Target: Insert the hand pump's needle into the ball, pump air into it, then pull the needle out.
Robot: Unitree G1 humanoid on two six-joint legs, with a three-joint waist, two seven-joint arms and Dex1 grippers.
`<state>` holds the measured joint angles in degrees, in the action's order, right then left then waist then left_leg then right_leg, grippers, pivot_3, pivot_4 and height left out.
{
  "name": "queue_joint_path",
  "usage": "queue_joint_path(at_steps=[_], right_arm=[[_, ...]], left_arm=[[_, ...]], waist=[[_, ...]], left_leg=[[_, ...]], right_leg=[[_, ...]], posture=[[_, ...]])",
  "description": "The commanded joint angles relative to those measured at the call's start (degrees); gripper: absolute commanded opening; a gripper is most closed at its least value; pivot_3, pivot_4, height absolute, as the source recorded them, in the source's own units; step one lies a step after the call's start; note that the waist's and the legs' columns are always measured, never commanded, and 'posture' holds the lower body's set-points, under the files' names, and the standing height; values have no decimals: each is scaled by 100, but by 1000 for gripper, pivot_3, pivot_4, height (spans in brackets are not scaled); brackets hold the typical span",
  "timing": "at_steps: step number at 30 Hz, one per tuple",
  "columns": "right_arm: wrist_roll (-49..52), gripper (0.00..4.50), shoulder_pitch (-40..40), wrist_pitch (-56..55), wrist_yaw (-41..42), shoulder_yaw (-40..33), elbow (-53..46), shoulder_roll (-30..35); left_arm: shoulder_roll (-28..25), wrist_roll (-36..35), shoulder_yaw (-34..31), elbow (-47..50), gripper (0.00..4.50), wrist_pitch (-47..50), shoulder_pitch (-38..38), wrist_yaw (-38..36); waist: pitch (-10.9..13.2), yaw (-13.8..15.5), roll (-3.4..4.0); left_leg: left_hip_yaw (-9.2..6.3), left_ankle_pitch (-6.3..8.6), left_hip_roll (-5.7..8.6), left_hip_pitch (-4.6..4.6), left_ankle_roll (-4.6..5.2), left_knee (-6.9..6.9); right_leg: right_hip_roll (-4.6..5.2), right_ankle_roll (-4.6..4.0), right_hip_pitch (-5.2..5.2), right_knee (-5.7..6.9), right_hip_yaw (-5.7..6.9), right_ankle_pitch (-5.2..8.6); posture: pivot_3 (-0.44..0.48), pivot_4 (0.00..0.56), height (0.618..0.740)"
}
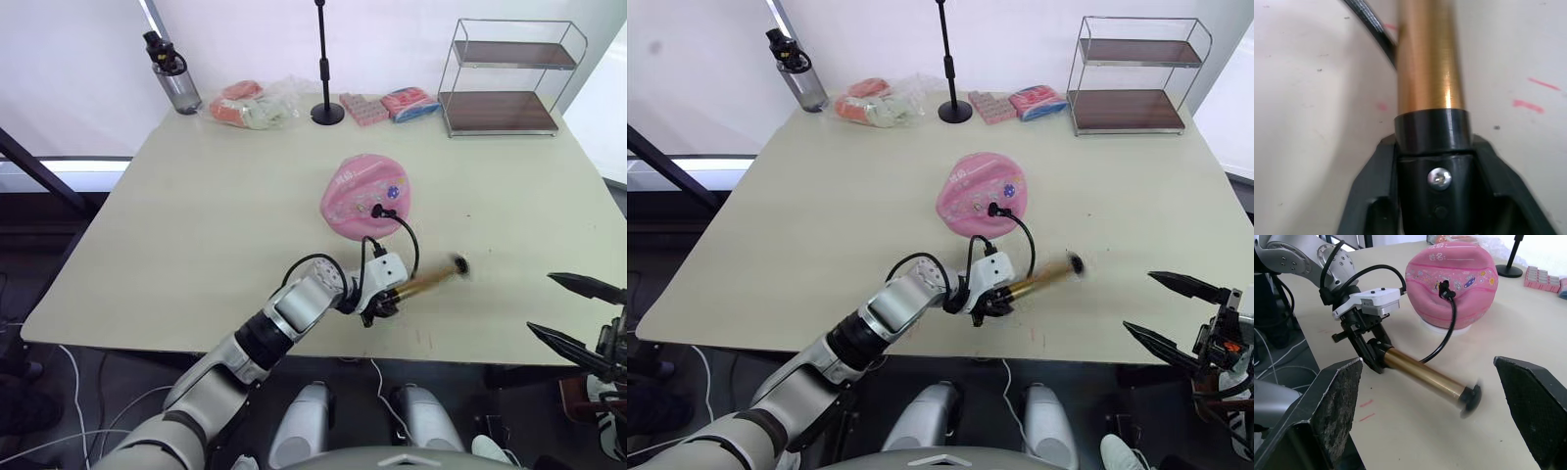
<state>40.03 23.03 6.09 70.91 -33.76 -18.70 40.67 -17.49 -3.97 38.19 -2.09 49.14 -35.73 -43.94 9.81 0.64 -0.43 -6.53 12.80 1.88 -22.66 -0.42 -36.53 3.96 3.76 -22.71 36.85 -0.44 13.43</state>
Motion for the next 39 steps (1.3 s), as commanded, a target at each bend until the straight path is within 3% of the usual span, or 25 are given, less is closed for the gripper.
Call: queue_joint_path(at_steps=[1,10,17,24,29,39], right_arm=[[7,4500,-55,-95,5,27,-24,-26],[134,4500,-329,400,-774,375,-161,-304],[512,4500,-749,1801,-2528,696,-454,-630],[2170,4500,-1473,3049,-4264,808,-752,-1311],[3372,4500,-2214,3354,-5624,999,-647,-2023],[4470,4500,-2993,3215,-6890,1357,-599,-2739]], left_arm=[[-134,79,-68,179,1116,-5,72,-56],[-449,-121,-632,660,1116,-666,426,-135],[-406,-515,-1299,785,1116,-1642,936,-351],[-155,-1028,-1938,572,1116,-2522,1253,-647],[-9,-1277,-2036,513,1116,-2708,1400,-916],[122,-1301,-1986,579,1116,-2747,1454,-1019]], waist=[[0,-4,0],[0,-4,1],[-1,13,3],[-2,-3,4],[-3,-46,8],[-4,-151,9]], left_leg=[[0,0,0,0,0,0],[2,0,-8,1,0,0],[3,0,-7,-4,0,0],[9,0,-10,-8,1,0],[17,2,-7,-5,5,0],[16,2,-8,-4,6,0]], right_leg=[[0,0,0,0,-1,0],[-2,-2,-1,1,-4,0],[6,-29,-6,0,-7,8],[3,-50,-13,3,-12,-4],[-5,-31,-15,5,-18,-18],[-21,-31,-17,10,-23,-19]], posture=[[0,150,731],[0,150,731],[0,150,731],[0,150,731],[0,150,731],[0,150,731]])
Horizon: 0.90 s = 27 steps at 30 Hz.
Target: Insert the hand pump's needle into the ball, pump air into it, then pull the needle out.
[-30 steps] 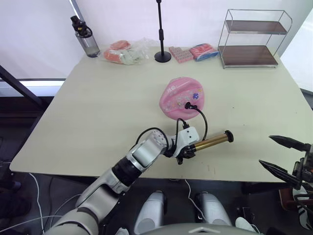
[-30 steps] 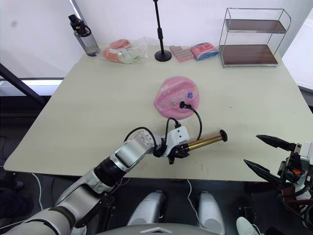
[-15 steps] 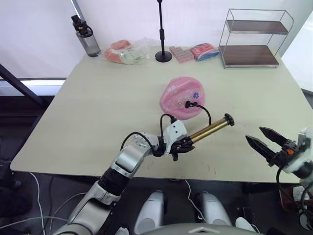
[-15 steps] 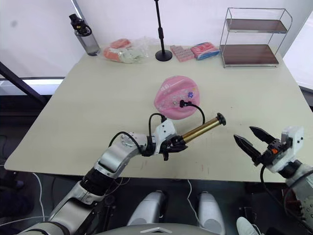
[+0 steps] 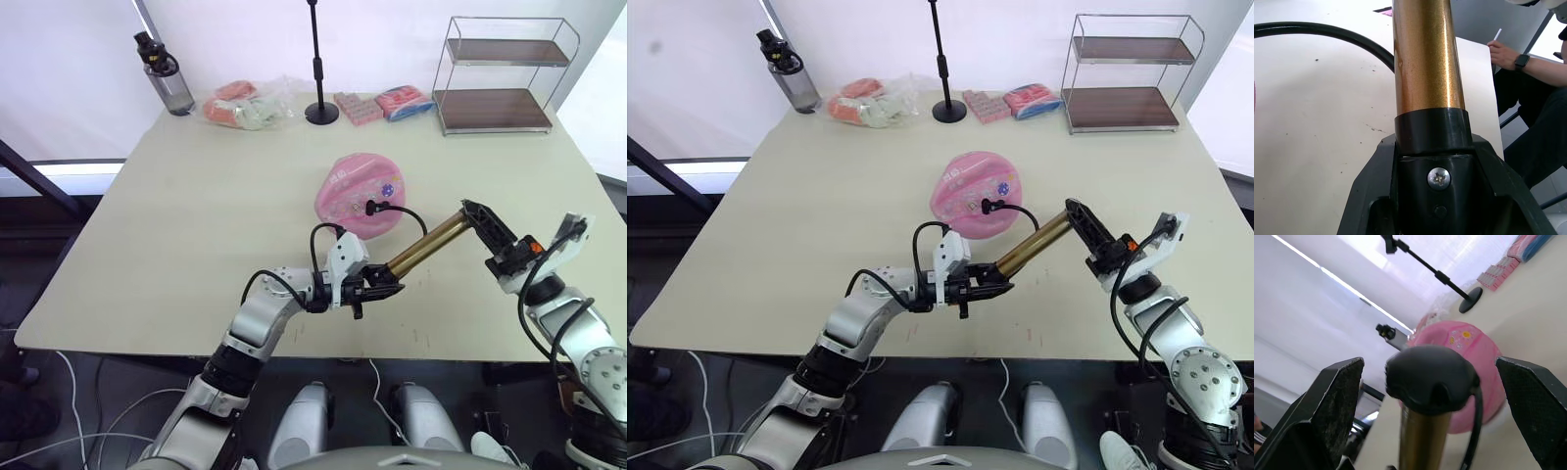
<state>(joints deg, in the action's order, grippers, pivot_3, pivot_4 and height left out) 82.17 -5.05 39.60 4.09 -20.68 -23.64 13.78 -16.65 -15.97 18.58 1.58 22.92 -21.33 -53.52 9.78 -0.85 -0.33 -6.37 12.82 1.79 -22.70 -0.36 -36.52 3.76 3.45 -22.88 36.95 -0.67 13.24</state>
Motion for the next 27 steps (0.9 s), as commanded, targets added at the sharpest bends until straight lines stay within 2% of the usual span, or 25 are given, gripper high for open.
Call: queue_joint_path(at_steps=[1,22,25,27], right_arm=[[255,4500,-222,-138,-241,73,-101,-54],[305,4500,-280,-288,-327,274,-150,2],[263,3773,-260,-292,-307,302,-157,29],[231,2868,-235,-287,-290,318,-171,45]], left_arm=[[37,-91,-15,217,1116,-124,20,-66],[53,-56,23,220,1116,-38,85,-77],[54,-52,33,213,1116,-30,86,-79],[52,-52,36,219,1116,-20,90,-84]], waist=[[0,-3,0],[0,-3,1],[0,-4,1],[0,-5,1]], left_leg=[[0,0,0,1,0,0],[5,0,-3,2,0,0],[9,0,-3,2,0,0],[26,5,-2,3,9,0]], right_leg=[[-2,0,0,2,-1,0],[-8,0,-6,6,-7,0],[-8,0,-6,6,-10,0],[-6,1,-8,4,-25,0]], posture=[[0,150,731],[0,150,731],[0,150,731],[0,150,731]])
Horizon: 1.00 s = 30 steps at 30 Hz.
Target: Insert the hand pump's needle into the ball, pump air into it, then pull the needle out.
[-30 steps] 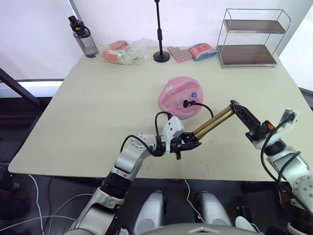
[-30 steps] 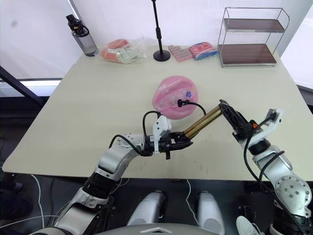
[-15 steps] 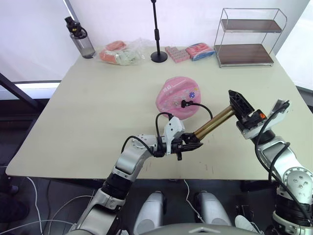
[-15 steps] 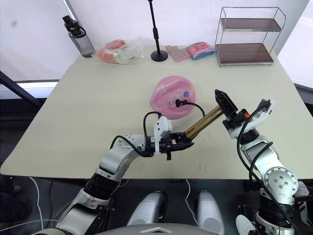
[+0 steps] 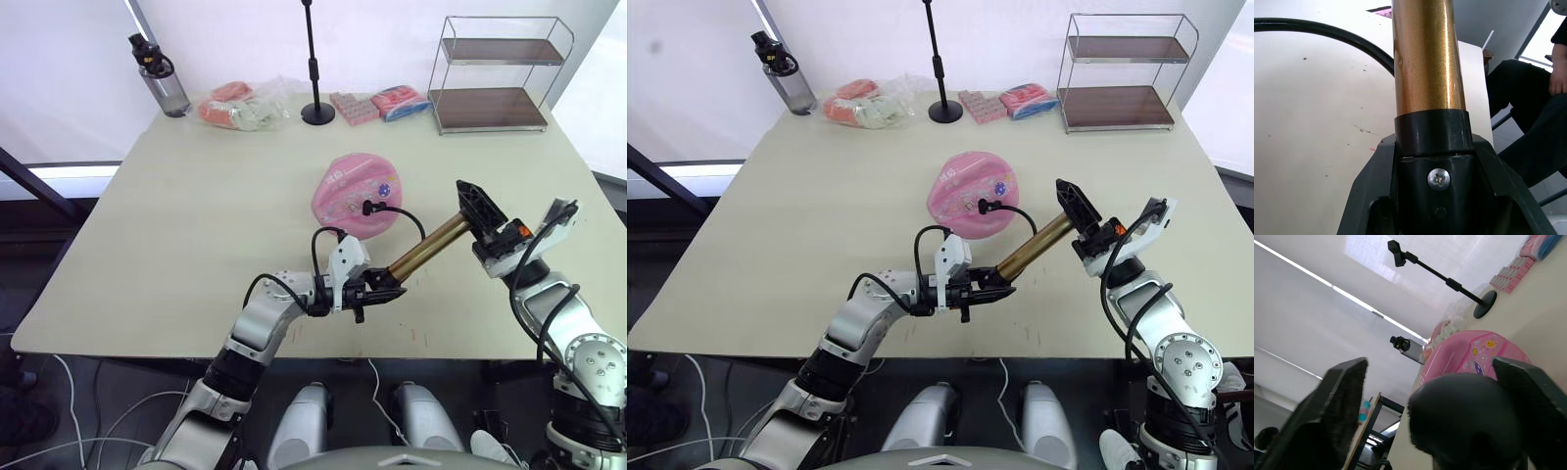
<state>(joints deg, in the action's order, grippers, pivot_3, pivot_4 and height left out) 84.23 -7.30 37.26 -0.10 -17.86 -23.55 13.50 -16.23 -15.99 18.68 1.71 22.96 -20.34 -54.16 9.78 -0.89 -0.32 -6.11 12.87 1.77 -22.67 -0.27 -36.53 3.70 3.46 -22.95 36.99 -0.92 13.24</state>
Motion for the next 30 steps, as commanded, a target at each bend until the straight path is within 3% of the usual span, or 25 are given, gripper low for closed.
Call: queue_joint_path(at_steps=[1,2,3,16,17,19,22,30], right_arm=[[-1,2461,-9,-49,139,49,-176,81],[-26,2043,-7,-47,154,60,-177,88],[-33,1964,-8,-53,160,67,-173,92],[-278,1964,-40,-86,349,189,-184,215],[-355,1919,-36,-73,401,235,-220,248],[-502,1919,-35,-45,533,328,-289,335],[-800,1919,-60,-53,822,466,-402,481],[-2537,1919,-202,-433,2273,1148,-757,1311]], left_arm=[[9,-51,22,197,1116,-23,-13,-27],[6,-50,20,192,1116,-23,-14,-35],[4,-47,18,189,1116,-24,-14,-40],[-26,-49,-50,128,1116,18,0,-5],[-41,-39,-52,116,2120,7,3,-13],[-72,-19,-48,95,2839,-37,4,-46],[-126,-4,-61,79,4318,-124,-3,-90],[-566,-110,-36,131,4455,-190,-11,-665]], waist=[[0,0,0],[0,-1,0],[0,-1,0],[0,-6,-1],[0,-8,-1],[0,-14,-1],[0,-17,-2],[1,-12,-3]], left_leg=[[4,1,0,0,2,0],[6,2,0,0,4,0],[7,2,0,-1,4,0],[108,16,-4,-5,27,-2],[122,20,-5,-6,35,-2],[133,27,-5,-4,46,-3],[162,45,-5,-5,76,-24],[180,52,-7,-15,85,-54]], right_leg=[[0,0,-1,-1,-3,0],[1,0,-2,-1,-4,0],[1,0,-5,-1,-6,0],[0,27,-50,5,-99,-17],[-1,32,-61,8,-123,-20],[-1,40,-70,9,-151,-24],[-1,49,-74,8,-182,-30],[-7,64,-70,6,-177,-36]], posture=[[0,150,731],[0,150,731],[0,150,731],[0,150,731],[0,150,731],[0,150,731],[0,150,731],[0,150,731]])
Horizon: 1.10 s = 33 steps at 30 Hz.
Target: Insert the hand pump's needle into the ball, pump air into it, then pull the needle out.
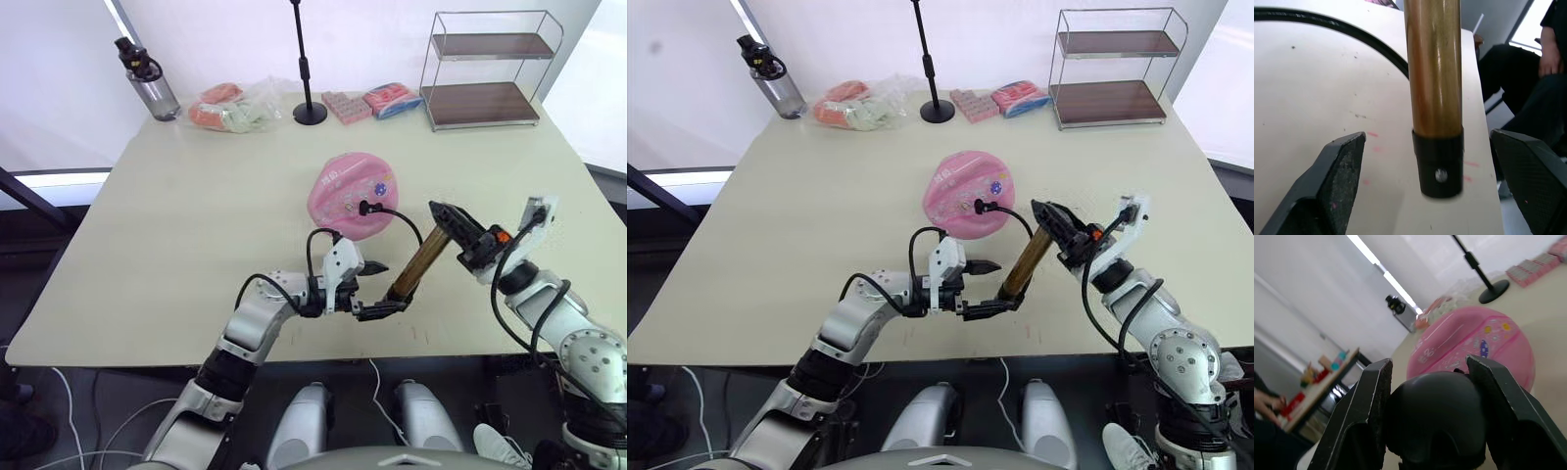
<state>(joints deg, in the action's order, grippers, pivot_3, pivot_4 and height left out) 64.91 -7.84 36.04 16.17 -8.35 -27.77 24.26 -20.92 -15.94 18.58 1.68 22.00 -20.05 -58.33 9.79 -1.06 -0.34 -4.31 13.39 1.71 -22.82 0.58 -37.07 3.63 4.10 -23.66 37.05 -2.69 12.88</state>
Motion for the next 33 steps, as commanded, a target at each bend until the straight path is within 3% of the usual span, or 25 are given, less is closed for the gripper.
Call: queue_joint_path(at_steps=[1,5,18,33], right_arm=[[-978,1919,-171,-434,916,361,-359,419],[-2162,1919,-213,-1121,1850,862,-273,882],[-2819,1919,-299,-1991,3484,934,592,802],[-2569,1919,-63,-1946,3580,550,1186,324]], left_arm=[[-146,-99,-25,110,4455,-112,-52,-302],[-272,1,-12,-4,4455,-248,-91,-456],[-244,241,221,-584,4455,-629,-344,-828],[303,619,457,-1531,4455,-926,-732,-813]], waist=[[0,7,0],[0,13,-1],[4,16,-7],[6,29,-11]], left_leg=[[-9,0,-6,-2,0,-2],[-21,-1,-12,-3,-1,-3],[-20,0,-11,-6,-2,-6],[-22,0,-6,-7,-3,-10]], right_leg=[[-7,0,4,0,13,1],[-15,4,8,0,24,4],[-12,-8,10,-4,23,-4],[-10,-9,12,-4,22,-6]], posture=[[0,150,731],[0,150,731],[0,150,731],[0,150,731]])
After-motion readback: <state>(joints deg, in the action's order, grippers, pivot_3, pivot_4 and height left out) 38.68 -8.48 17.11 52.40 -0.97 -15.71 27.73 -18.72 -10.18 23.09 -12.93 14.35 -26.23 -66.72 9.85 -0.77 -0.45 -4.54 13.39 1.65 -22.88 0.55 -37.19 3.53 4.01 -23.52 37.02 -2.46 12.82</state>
